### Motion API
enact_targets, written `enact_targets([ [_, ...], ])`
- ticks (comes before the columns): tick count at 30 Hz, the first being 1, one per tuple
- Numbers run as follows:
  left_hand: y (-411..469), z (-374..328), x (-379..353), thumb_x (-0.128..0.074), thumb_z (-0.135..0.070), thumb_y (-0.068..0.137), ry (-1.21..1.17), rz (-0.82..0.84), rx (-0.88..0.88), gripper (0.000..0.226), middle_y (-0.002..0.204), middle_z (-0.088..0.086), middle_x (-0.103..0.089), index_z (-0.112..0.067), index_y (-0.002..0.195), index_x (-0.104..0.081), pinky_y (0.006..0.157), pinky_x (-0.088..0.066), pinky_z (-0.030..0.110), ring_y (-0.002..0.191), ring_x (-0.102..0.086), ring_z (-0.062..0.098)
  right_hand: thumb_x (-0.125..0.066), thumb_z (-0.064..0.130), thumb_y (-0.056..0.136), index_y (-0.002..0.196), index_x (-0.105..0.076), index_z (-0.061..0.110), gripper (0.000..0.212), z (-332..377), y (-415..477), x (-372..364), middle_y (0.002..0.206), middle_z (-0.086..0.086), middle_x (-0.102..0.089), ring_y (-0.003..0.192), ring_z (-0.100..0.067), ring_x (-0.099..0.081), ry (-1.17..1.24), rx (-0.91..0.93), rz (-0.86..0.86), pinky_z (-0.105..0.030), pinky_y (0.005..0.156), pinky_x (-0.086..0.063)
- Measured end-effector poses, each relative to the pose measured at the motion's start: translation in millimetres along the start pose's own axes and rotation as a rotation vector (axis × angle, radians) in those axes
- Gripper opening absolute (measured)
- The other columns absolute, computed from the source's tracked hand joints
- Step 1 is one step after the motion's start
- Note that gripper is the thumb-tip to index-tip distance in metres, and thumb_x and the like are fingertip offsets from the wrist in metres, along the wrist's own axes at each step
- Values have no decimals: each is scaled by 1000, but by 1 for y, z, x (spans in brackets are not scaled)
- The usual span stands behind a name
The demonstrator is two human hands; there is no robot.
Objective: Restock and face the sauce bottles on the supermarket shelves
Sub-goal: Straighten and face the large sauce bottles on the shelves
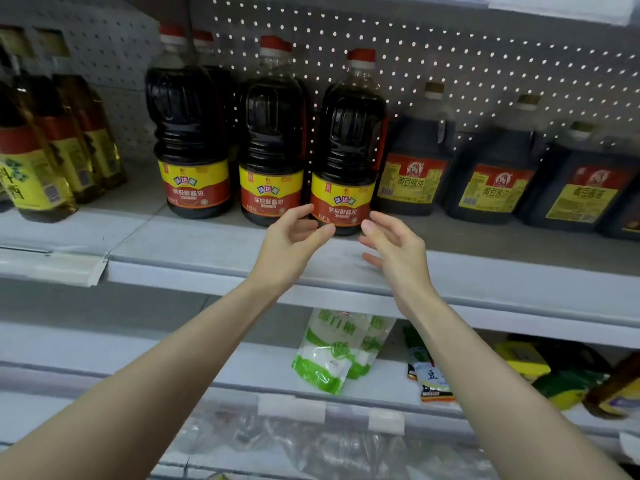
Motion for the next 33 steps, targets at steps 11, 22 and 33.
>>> enact_targets([
  [11, -117, 95, 21, -67, -22, 86, -37, -20, 204, 34, 92, -4, -66, -16, 119, -59, 78, -48, 13, 78, -62, -7, -62, 17, 91, 100, -65, 18, 9, -76, -101, -18, 99, -10, -72, 84, -18, -69, 57, -116, 66, -29, 77, -55],
  [22, -268, 290, 61, -69, -57, 65, 26, -62, 634, 62, 98, 2, -70, -20, 115, -62, 77, -47, 24, 86, -63, 9, -62, 15, 91, 90, -65, 25, 10, -292, -215, -46, 80, 3, -70, 69, -7, -65, -36, -472, 192, -20, 65, -48],
  [33, -412, 482, 77, -65, -21, 89, 36, -166, 945, 29, 85, 2, -67, -6, 114, -62, 73, -46, 21, 77, -60, 10, -65, 19, 90, 93, -66, 21, 4, -507, -342, -68, 85, 3, -70, 77, -6, -66, -130, -780, 247, -18, 73, -49],
])
Point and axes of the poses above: each hand's wrist, its own y-axis towards the middle knuckle, its own x-axis out of the back of the hand, z = x × y, the point moved 6 cm from there along y, towards the middle knuckle
